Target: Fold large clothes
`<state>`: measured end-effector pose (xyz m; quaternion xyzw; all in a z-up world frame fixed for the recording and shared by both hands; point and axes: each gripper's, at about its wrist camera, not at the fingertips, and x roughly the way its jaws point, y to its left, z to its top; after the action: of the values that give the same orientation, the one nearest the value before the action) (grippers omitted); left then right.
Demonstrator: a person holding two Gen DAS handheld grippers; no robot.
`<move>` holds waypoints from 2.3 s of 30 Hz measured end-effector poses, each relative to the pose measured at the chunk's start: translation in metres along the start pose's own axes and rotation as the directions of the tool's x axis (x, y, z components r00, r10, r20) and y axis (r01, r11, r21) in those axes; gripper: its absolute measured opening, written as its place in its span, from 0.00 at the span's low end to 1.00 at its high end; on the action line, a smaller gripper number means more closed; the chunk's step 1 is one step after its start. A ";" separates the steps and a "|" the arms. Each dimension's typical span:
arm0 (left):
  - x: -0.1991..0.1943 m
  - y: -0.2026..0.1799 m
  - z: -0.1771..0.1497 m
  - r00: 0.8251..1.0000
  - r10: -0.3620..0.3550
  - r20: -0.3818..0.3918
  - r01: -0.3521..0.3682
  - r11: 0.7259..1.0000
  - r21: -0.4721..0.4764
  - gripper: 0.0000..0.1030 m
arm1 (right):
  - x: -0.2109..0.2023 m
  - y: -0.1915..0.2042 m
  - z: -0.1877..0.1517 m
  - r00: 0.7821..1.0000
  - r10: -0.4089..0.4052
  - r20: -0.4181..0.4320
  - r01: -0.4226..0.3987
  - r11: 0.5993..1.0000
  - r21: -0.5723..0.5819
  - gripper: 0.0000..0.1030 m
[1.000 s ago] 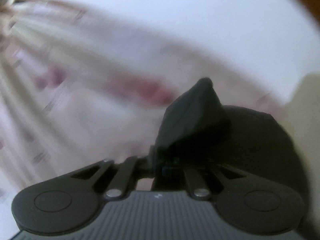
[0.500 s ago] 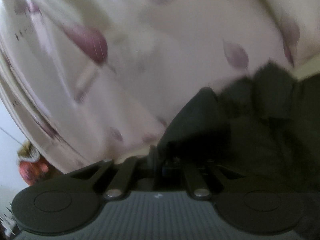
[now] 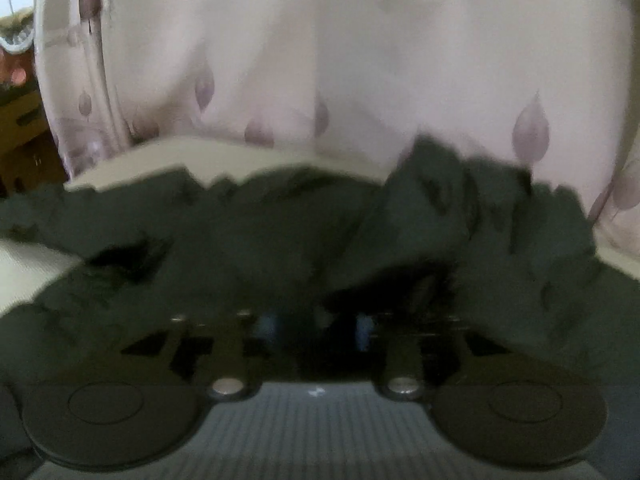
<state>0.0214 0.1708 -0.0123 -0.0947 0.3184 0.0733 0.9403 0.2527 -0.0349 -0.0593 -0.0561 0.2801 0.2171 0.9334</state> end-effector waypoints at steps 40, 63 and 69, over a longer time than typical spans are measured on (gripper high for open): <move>0.131 0.253 0.102 0.988 0.119 -0.095 -0.152 0.819 -0.553 0.65 | -0.051 0.015 -0.014 0.979 0.206 -0.008 -0.204 0.972 0.117 0.16; 0.049 -0.207 0.223 0.922 -0.357 0.152 0.336 0.930 0.147 0.05 | -0.229 -0.129 -0.093 0.988 -0.024 0.154 -0.037 0.924 0.382 0.17; 0.083 -0.306 0.165 0.887 -0.462 0.016 0.440 0.853 0.282 0.06 | -0.248 -0.164 -0.122 0.987 -0.052 0.150 -0.024 0.886 0.462 0.18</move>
<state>0.2438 -0.0828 0.1058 -0.0346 0.2549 -0.1894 0.9476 0.0777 -0.3025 -0.0281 0.1832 0.2486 0.1410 0.9406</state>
